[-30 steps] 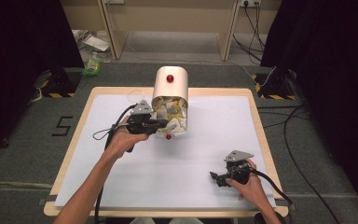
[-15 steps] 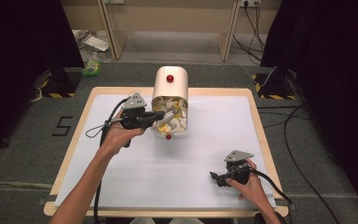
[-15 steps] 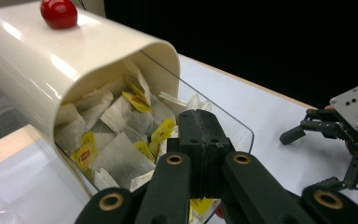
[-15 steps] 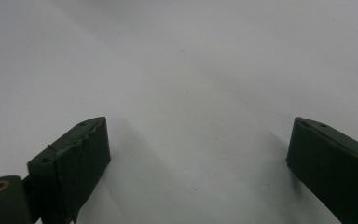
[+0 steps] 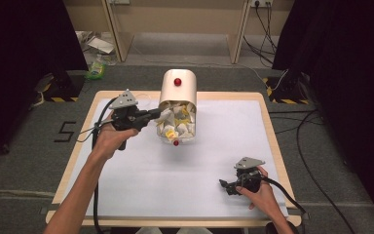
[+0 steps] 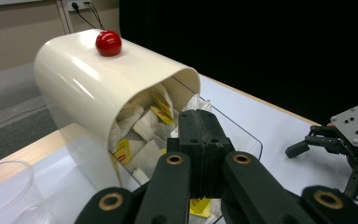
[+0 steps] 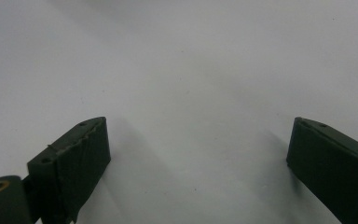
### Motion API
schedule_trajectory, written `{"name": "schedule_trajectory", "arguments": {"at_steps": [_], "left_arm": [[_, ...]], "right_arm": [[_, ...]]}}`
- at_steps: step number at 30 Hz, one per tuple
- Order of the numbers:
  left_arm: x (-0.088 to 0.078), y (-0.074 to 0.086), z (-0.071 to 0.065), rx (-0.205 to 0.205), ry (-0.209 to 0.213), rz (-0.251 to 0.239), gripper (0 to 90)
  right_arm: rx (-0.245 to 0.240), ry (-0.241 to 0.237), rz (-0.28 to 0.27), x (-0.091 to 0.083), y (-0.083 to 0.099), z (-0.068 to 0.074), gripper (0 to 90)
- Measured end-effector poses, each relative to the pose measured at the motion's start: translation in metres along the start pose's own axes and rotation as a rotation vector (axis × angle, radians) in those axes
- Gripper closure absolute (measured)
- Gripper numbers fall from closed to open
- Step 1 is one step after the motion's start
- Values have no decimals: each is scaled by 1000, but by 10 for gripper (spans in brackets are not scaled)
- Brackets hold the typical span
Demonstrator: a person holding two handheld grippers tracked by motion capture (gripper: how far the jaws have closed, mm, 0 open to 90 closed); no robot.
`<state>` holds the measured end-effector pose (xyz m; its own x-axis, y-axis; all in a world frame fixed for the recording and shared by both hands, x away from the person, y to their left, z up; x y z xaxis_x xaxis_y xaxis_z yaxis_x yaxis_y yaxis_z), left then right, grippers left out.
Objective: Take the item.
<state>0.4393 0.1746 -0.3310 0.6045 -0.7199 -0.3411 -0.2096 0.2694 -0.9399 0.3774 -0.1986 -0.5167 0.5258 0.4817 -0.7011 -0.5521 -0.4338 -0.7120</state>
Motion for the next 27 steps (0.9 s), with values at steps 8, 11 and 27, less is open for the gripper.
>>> {"name": "schedule_trajectory", "arguments": {"at_steps": [8,11,27], "left_arm": [[-16,6,21,-30,-69,-23,895],[-19,9,29,-48,-92,-30,895],[-6,31,67,-101,-196,-25,895]], "right_arm": [[-1,1,0,0,0,0,66],[-1,1,0,0,0,0,66],[1,0,0,0,0,0,66]]}}
Point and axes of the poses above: each handheld gripper's, and its own axes: x roughly forward along the jaws, y roughly out of its underside, z roughly to its left, the point moved 2 cm from there along x, roughly forward along the jaws, and after that the axes turned 4 degrees about x, right-handed, at the moved point
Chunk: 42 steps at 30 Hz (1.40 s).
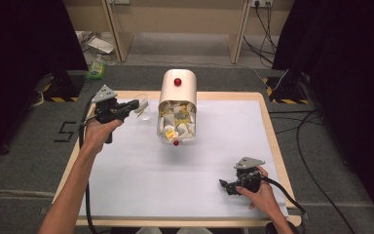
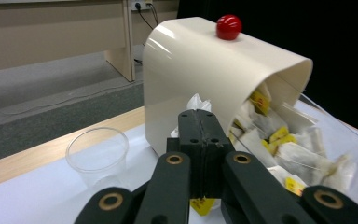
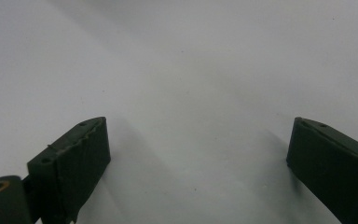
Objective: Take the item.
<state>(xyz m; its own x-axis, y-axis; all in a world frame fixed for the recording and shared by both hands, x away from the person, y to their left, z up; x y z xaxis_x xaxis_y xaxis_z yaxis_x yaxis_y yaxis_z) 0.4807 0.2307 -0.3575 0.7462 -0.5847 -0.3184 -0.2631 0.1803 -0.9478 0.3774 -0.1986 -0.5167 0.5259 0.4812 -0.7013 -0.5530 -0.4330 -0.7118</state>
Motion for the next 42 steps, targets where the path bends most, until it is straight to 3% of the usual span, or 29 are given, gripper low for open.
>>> {"name": "schedule_trajectory", "arguments": {"at_steps": [9,20,27,35,42], "left_arm": [[20,6,14,-13,-45,-14,894],[42,12,32,-29,-67,-21,895],[57,14,43,-43,-81,-6,894],[72,16,51,-17,-108,20,894],[82,22,57,-21,-134,38,892]], "right_arm": [[-1,0,0,0,0,0,66],[0,0,0,0,0,0,66],[0,0,0,0,0,0,66],[0,-1,0,0,0,0,66],[-1,0,0,0,0,0,66]]}}
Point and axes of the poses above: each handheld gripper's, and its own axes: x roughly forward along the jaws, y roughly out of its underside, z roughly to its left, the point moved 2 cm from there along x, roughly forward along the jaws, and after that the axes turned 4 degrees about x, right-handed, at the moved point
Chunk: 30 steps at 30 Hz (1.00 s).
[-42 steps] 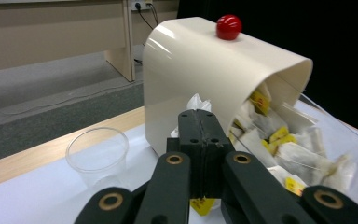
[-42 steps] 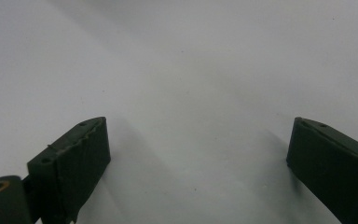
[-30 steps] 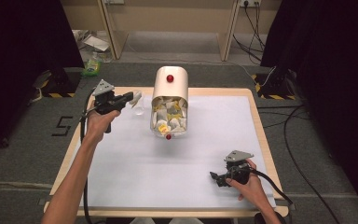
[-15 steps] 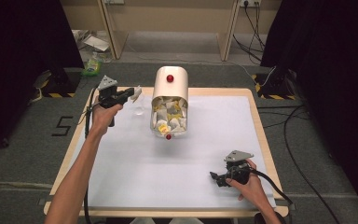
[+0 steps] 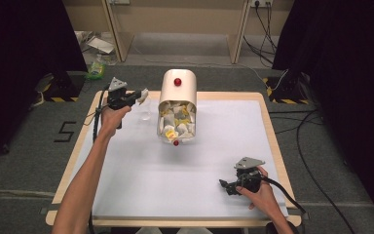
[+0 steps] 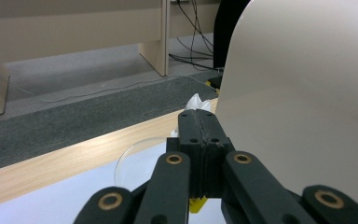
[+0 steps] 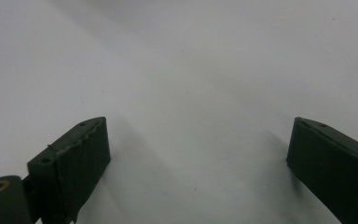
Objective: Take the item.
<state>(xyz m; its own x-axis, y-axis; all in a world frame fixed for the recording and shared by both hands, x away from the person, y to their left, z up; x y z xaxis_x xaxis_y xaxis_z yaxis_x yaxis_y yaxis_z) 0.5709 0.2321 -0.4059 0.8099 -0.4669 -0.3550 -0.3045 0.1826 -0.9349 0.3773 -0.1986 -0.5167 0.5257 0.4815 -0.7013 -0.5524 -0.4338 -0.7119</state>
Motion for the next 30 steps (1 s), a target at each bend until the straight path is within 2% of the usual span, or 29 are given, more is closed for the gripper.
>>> {"name": "schedule_trajectory", "arguments": {"at_steps": [14,21,30], "left_arm": [[11,8,7,-26,-31,12,890],[15,12,8,-25,-38,43,884],[15,13,8,-40,-38,55,789]], "right_arm": [[0,0,0,0,0,0,66],[0,0,0,0,0,0,66],[0,0,0,0,0,0,66]]}}
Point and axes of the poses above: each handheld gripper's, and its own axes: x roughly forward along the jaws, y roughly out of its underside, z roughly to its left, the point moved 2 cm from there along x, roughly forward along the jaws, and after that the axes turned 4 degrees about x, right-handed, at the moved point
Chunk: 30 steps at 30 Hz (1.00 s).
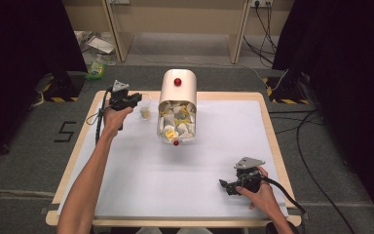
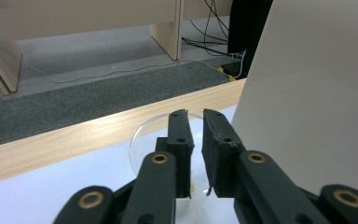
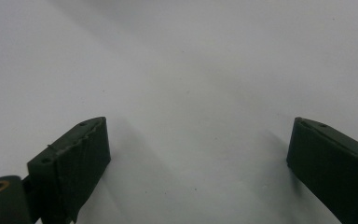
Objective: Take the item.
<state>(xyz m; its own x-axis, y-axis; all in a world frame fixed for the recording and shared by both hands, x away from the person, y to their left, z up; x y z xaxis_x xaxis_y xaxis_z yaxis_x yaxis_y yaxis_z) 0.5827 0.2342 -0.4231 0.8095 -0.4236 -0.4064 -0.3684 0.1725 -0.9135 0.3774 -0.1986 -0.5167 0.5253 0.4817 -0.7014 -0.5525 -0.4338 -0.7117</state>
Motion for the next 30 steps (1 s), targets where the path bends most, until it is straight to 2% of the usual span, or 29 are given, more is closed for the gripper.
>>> {"name": "schedule_trajectory", "arguments": {"at_steps": [1,3,16,22,27,30], "left_arm": [[-1,0,0,-2,3,-2,752],[-3,-2,0,-8,2,-2,732],[-26,-9,-4,3,-6,23,459],[-35,-8,-9,7,7,27,409],[-42,-7,-13,-15,37,19,368],[-48,-8,-16,-8,40,25,328]], "right_arm": [[0,0,0,0,0,0,65],[0,0,0,0,0,0,66],[0,0,0,0,0,0,65],[0,0,0,0,0,0,65],[2,1,1,0,0,0,65],[-1,0,0,0,0,0,65]]}}
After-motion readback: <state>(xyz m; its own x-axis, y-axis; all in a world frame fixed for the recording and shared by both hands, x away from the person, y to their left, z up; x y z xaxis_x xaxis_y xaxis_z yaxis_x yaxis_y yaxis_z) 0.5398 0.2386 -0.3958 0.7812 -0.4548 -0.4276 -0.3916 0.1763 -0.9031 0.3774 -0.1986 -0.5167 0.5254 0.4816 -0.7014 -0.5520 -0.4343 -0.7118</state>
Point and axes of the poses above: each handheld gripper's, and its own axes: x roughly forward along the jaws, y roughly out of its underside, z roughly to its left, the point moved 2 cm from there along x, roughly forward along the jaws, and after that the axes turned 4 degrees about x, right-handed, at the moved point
